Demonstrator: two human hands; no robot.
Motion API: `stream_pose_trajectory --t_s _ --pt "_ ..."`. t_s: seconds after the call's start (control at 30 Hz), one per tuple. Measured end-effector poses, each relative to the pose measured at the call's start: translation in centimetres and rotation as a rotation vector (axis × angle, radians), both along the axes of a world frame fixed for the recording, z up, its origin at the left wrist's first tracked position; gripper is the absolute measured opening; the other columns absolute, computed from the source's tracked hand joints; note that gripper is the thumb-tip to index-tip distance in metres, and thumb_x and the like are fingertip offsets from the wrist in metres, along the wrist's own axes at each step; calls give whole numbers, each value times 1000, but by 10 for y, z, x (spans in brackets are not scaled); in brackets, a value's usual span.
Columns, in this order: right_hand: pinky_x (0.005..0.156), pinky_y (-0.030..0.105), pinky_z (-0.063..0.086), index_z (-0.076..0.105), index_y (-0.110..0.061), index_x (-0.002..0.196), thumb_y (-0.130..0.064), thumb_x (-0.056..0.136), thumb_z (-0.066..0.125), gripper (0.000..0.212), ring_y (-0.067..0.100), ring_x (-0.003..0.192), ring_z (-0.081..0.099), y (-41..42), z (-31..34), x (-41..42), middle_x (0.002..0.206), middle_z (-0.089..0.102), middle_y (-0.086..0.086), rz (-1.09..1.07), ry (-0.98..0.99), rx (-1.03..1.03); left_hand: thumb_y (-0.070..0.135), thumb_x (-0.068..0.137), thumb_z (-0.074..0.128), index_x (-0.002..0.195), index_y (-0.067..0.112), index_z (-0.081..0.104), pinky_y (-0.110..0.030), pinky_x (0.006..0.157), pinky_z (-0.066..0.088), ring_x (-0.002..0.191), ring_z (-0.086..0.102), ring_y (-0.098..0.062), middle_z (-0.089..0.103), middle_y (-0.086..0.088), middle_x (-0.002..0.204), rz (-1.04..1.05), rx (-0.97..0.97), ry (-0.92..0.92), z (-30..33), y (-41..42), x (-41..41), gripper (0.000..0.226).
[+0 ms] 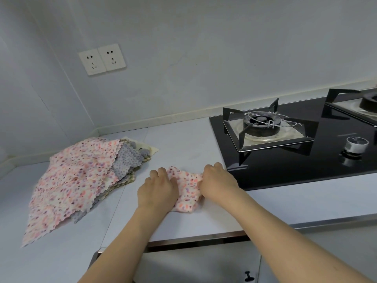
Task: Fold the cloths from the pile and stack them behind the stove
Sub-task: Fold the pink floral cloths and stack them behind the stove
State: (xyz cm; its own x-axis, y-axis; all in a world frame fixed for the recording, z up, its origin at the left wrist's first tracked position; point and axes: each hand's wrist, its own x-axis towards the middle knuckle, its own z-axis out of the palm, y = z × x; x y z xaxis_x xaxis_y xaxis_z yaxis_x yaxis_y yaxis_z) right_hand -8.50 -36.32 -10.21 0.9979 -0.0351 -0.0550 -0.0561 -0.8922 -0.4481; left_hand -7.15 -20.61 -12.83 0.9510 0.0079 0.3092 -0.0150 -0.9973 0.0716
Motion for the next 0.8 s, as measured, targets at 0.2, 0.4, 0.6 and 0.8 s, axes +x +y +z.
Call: stream_pose_trajectory --t_s 0.2,0.4,0.6,0.8 --pt "71 32 45 53 -17 95 -15 85 57 11 20 90 58 -9 -2 1 98 58 0 -15 -1 399 25 96 40 99 8 45 -37 80 39 101 50 -33 47 -8 98 29 -281 170 8 6 3 18" --pt "51 11 41 61 -9 79 -14 92 62 14 3 57 54 -15 20 -19 69 61 -5 14 43 1004 30 96 51 119 19 50 -37 87 48 91 57 -18 58 -3 107 9 -1123 281 34 15 -18 25" --pt "68 26 45 57 -9 85 -24 95 58 18 17 77 59 -7 46 -39 89 65 4 27 6 1084 40 98 49 104 18 63 -50 93 51 99 67 -25 70 -5 107 -106 -1337 245 56 11 -50 27" --pt "64 27 42 41 -16 124 -36 103 31 30 12 81 51 7 64 -64 95 53 -3 -95 -140 1002 40 101 41 99 7 55 -49 86 51 94 62 -32 63 -18 102 -210 -1202 -49 74 -6 -76 36"
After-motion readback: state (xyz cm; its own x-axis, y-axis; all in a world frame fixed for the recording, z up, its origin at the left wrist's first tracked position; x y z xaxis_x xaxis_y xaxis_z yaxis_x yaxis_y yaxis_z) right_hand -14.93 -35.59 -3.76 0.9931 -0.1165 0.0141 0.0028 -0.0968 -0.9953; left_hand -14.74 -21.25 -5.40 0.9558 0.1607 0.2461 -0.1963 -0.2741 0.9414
